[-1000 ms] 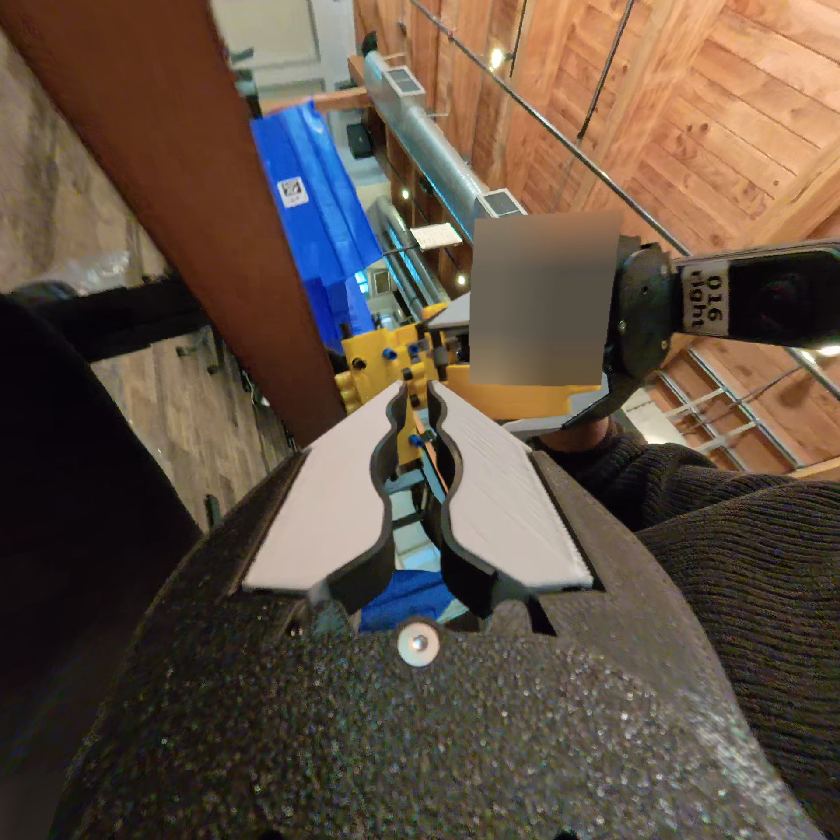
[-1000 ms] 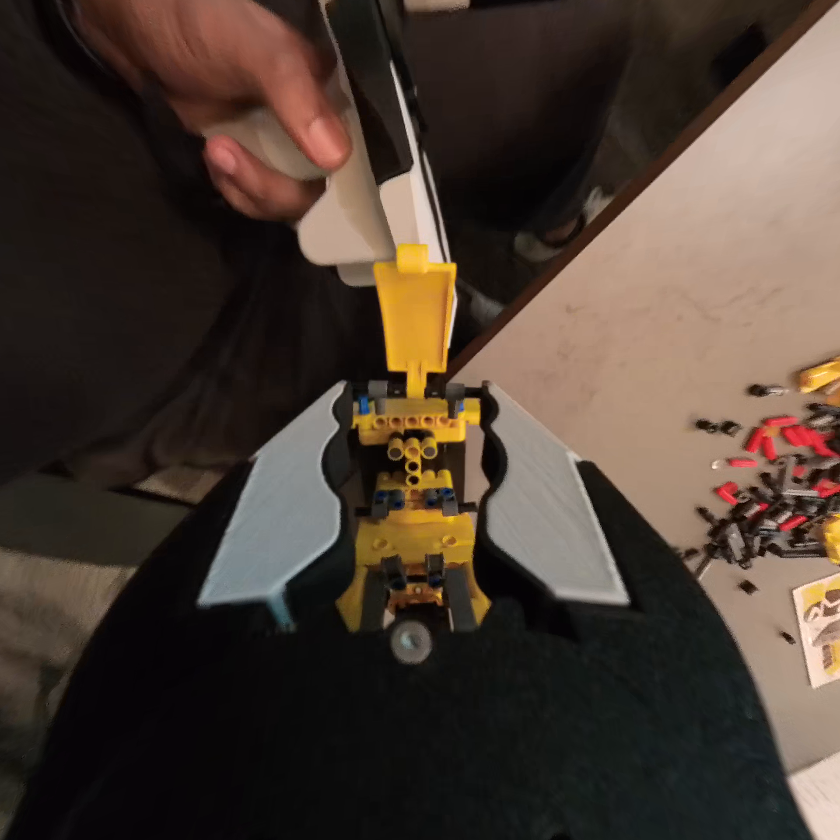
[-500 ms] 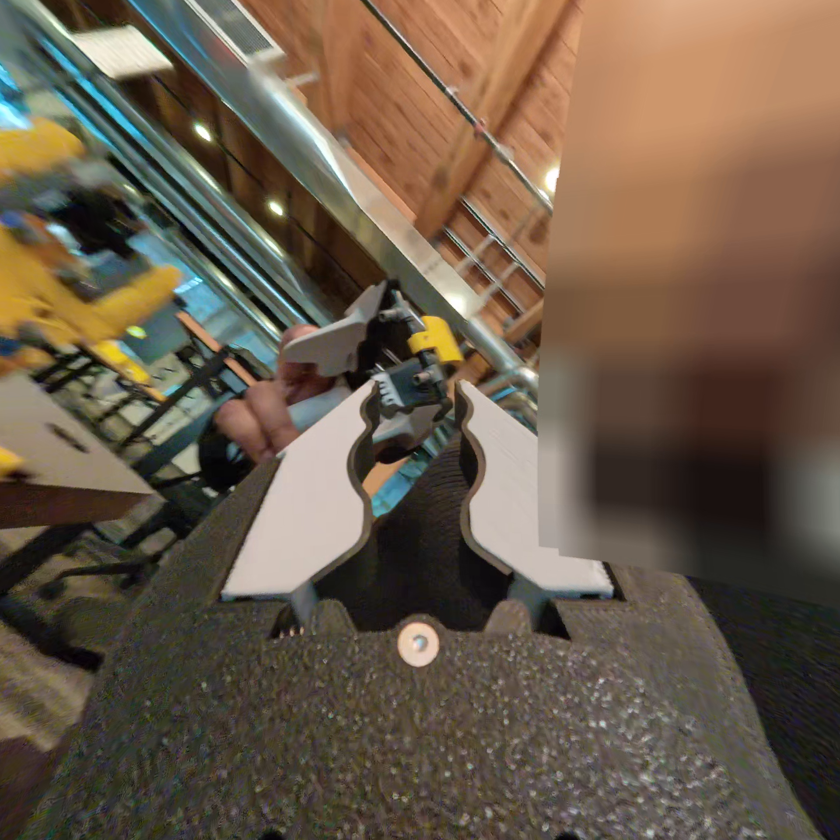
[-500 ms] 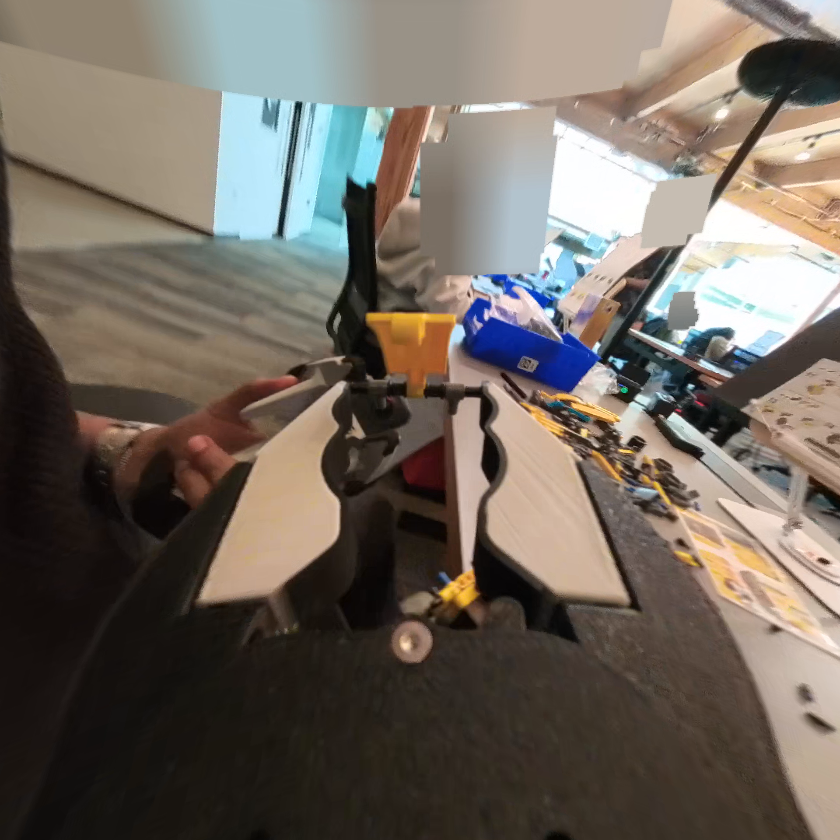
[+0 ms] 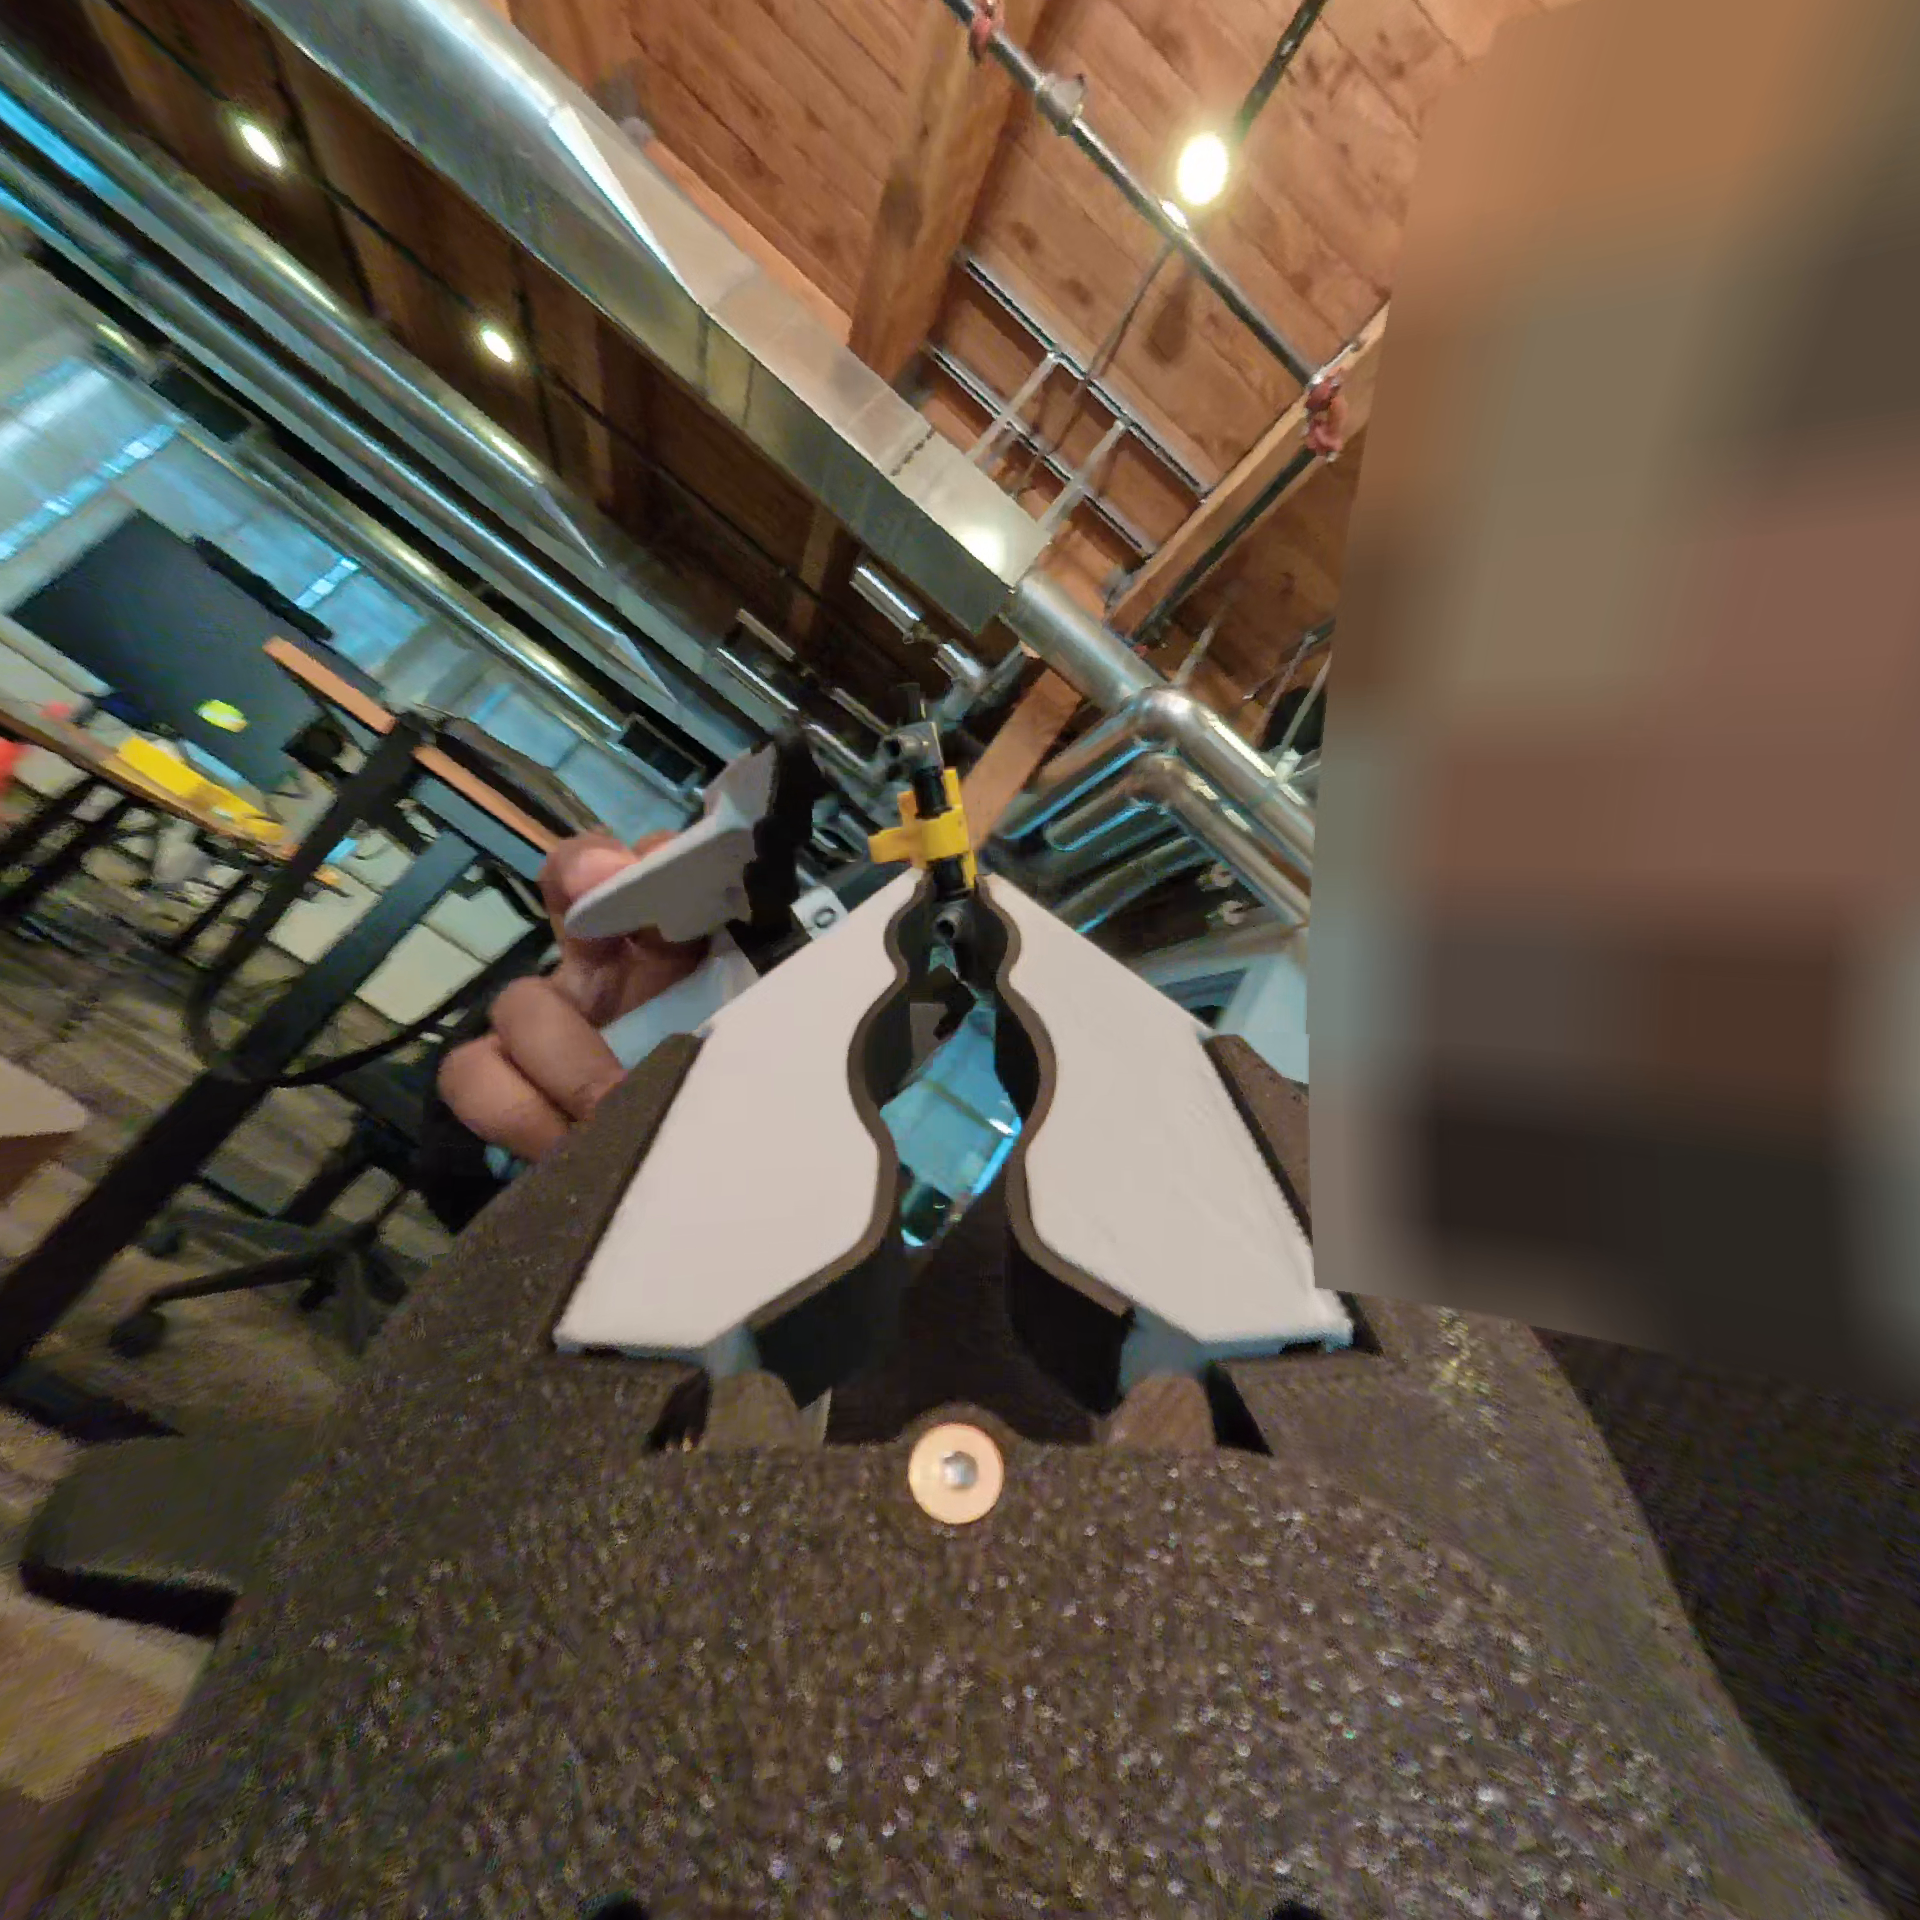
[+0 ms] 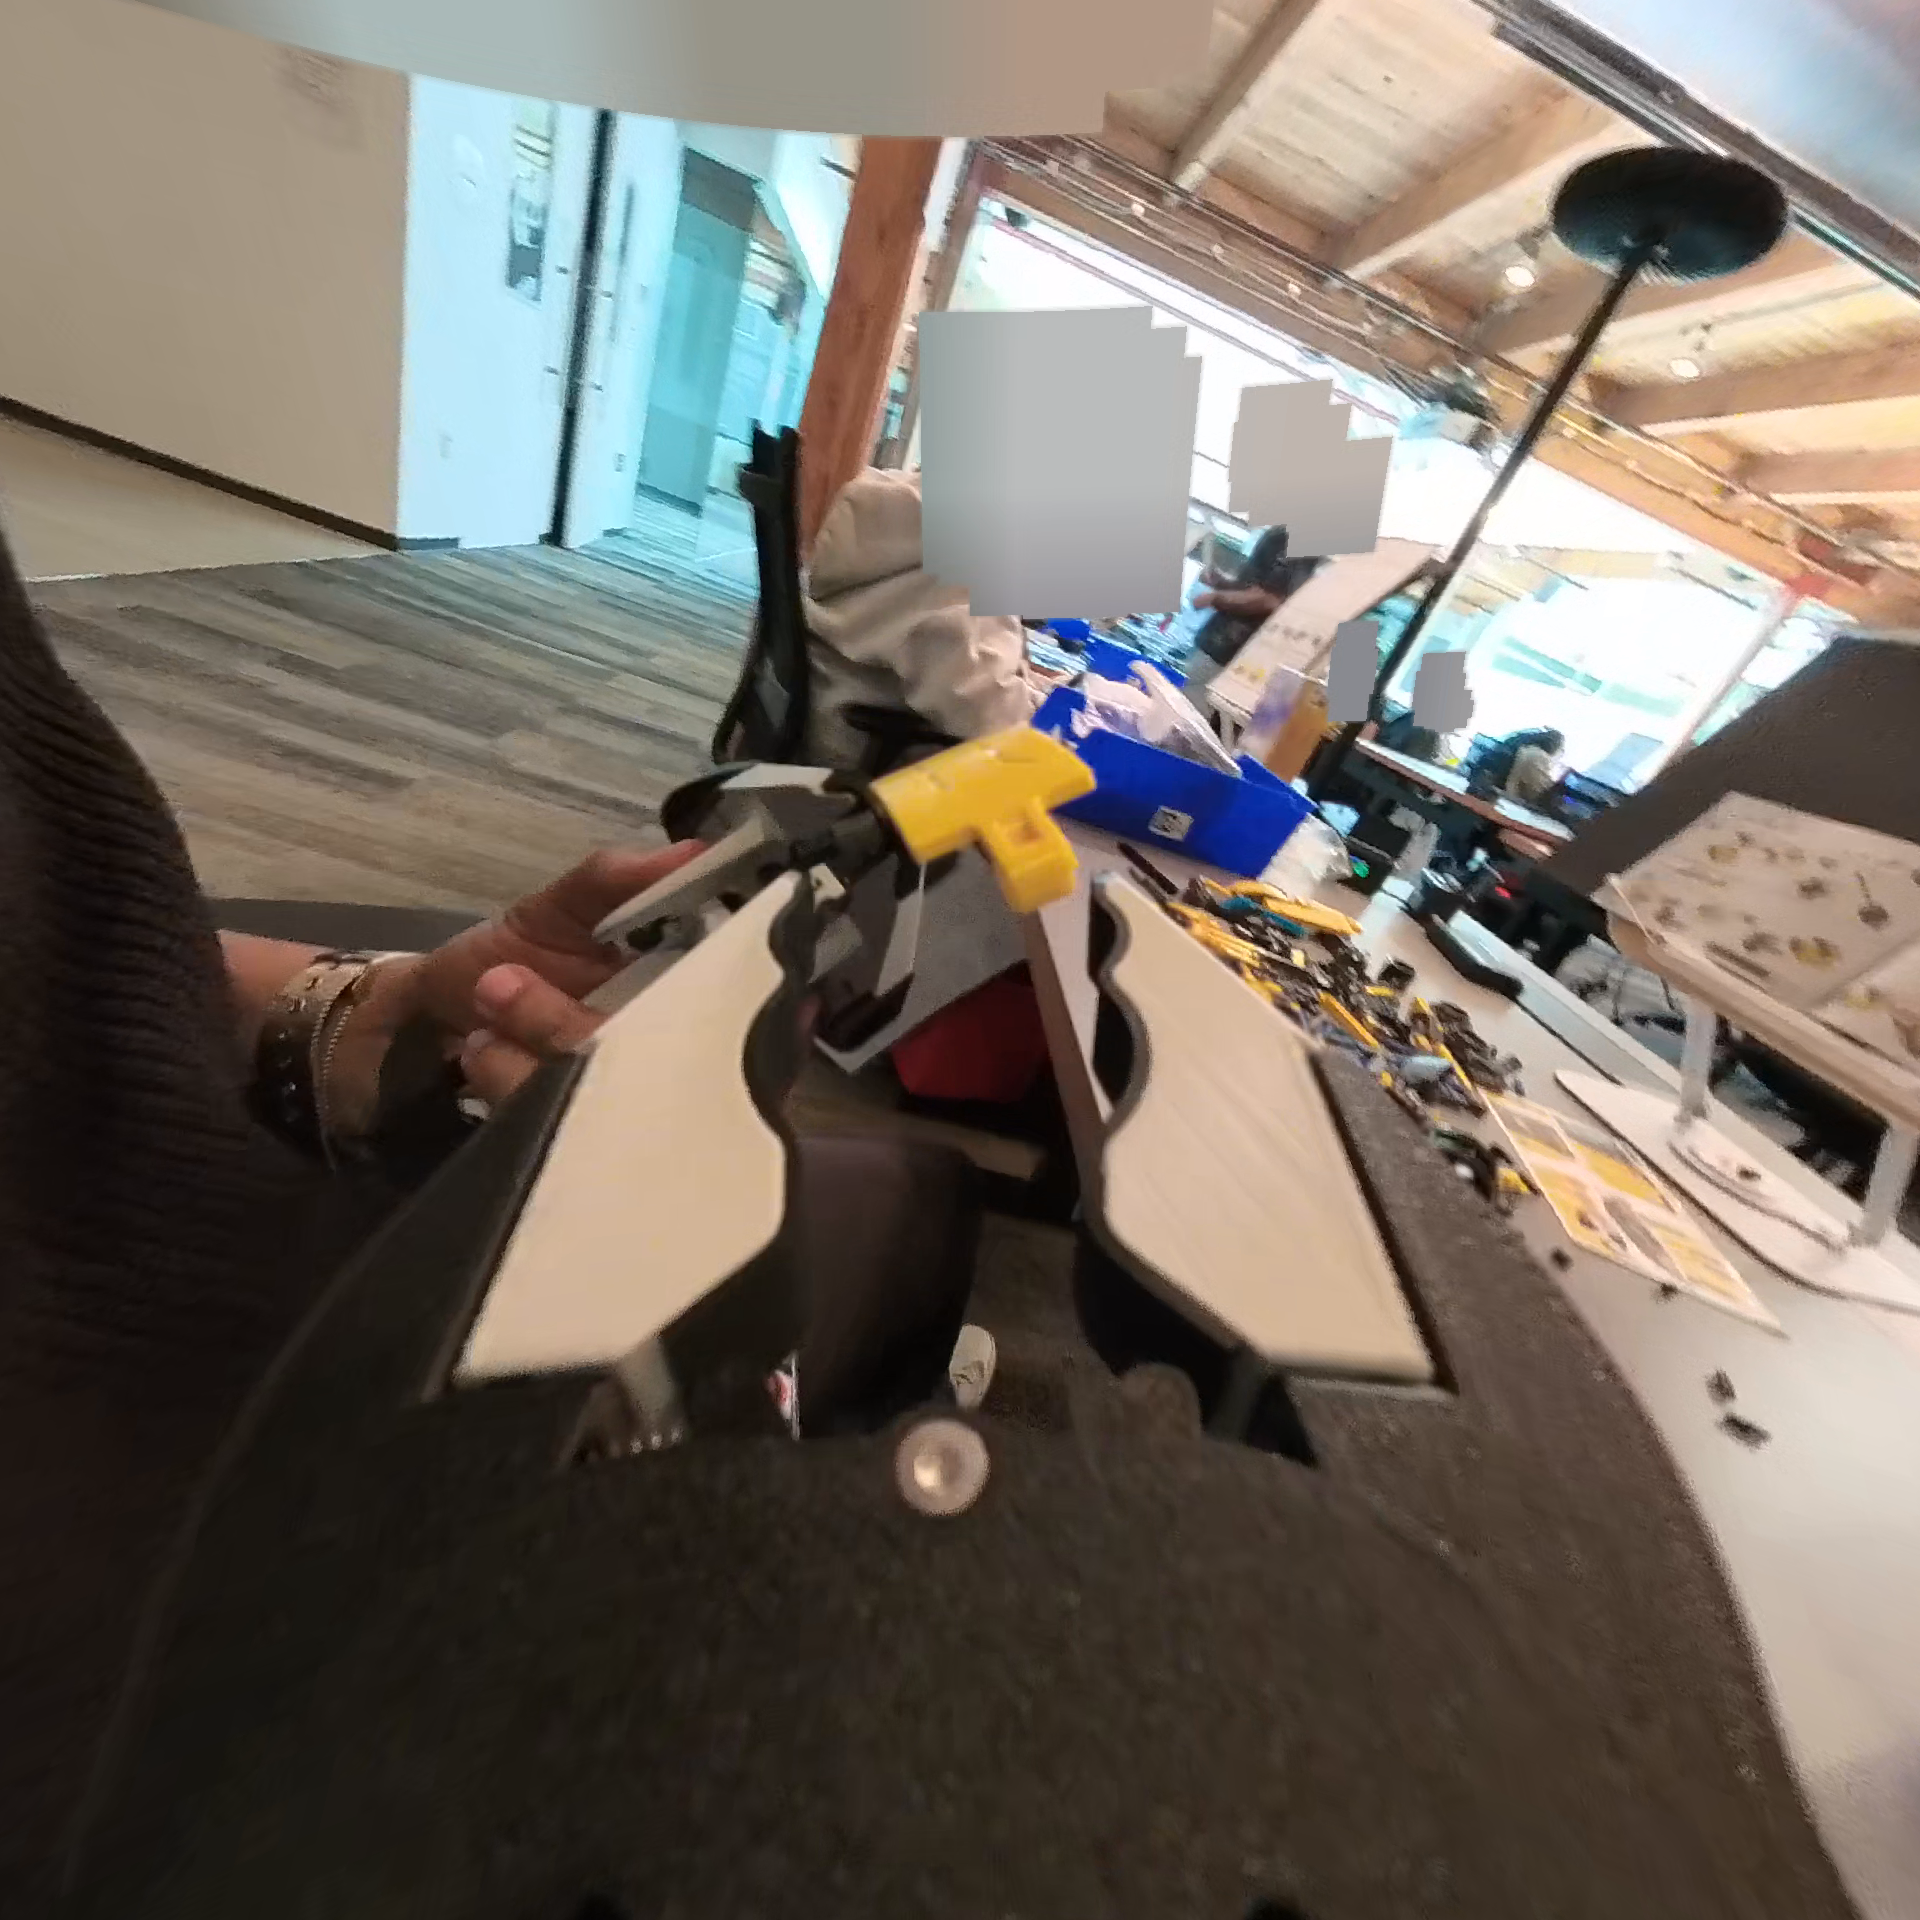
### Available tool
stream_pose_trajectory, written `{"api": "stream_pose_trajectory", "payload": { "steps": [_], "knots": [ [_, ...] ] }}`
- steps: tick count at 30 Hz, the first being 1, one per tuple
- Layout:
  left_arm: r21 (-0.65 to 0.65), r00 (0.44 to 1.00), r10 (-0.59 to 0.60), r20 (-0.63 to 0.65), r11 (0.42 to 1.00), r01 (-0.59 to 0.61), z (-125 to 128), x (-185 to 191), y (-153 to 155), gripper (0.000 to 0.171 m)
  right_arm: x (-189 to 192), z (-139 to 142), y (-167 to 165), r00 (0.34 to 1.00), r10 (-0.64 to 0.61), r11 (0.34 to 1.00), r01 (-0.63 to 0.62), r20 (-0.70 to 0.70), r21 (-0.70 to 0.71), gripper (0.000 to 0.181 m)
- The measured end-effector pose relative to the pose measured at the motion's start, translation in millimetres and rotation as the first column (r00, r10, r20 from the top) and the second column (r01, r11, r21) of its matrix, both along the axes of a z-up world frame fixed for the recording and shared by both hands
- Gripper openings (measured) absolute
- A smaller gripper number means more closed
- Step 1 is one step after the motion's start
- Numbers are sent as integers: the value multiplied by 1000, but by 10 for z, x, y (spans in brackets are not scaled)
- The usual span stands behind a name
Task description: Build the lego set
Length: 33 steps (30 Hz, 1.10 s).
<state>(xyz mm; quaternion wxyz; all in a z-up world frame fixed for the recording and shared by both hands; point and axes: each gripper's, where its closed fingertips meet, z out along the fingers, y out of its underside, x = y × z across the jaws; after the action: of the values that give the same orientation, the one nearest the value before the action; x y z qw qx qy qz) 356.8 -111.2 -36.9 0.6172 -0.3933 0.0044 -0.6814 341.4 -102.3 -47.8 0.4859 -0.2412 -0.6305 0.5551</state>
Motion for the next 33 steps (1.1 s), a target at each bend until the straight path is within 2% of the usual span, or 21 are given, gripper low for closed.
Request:
{"api": "stream_pose_trajectory", "payload": {
  "steps": [1,3,5,8,10,11,12,13,15,17,18,21,24,29,30,32,33],
  "knots": [
    [-2,999,32,-31,999,-32,-20,-40,9,6,-28,-26,31,1000,-24,1000,24,11,-20,52],
    [-2,991,91,-101,996,-91,-72,-110,29,6,-97,-90,70,998,-38,996,42,51,-84,52],
    [-3,974,164,-156,986,-166,-126,-235,66,6,-182,-145,133,992,-12,974,40,123,-225,55],
    [-4,940,247,-238,967,-255,-228,-430,117,6,-235,-151,156,956,180,861,-40,230,-508,78],
    [4,929,268,-256,961,-276,-273,-529,132,6,-242,-101,189,922,296,762,-72,248,-644,77],
    [9,929,268,-256,961,-275,-295,-558,134,6,-256,-67,216,911,333,719,-78,243,-691,70],
    [11,930,259,-261,964,-265,-326,-566,139,6,-280,-48,232,901,358,689,-78,244,-720,60],
    [14,931,249,-267,967,-254,-356,-561,145,6,-321,-56,234,890,373,677,-67,263,-733,57],
    [5,927,236,-292,969,-245,-429,-539,178,6,-410,-162,154,848,393,707,-32,355,-706,51],
    [-2,917,245,-315,966,-259,-483,-530,205,6,-487,-319,60,796,377,774,10,474,-633,47],
    [2,912,247,-327,965,-261,-495,-519,203,6,-520,-365,33,780,362,799,23,511,-601,37],
    [15,894,259,-366,962,-273,-513,-498,194,6,-594,-379,-16,757,355,827,21,549,-562,11],
    [21,883,303,-359,948,-317,-504,-566,177,6,-672,-370,-40,748,337,846,27,572,-533,10],
    [23,890,338,-307,937,-348,-475,-678,114,5,-768,-355,-103,768,252,918,4,589,-397,12],
    [21,894,341,-291,937,-350,-461,-704,99,6,-782,-361,-82,778,212,938,6,592,-345,22],
    [-12,917,323,-234,942,-335,-450,-786,84,6,-852,-357,78,821,47,982,66,568,-177,56],
    [-47,929,302,-215,947,-319,-476,-813,104,6,-863,-338,158,847,-41,995,84,530,-56,57]
  ]
}}
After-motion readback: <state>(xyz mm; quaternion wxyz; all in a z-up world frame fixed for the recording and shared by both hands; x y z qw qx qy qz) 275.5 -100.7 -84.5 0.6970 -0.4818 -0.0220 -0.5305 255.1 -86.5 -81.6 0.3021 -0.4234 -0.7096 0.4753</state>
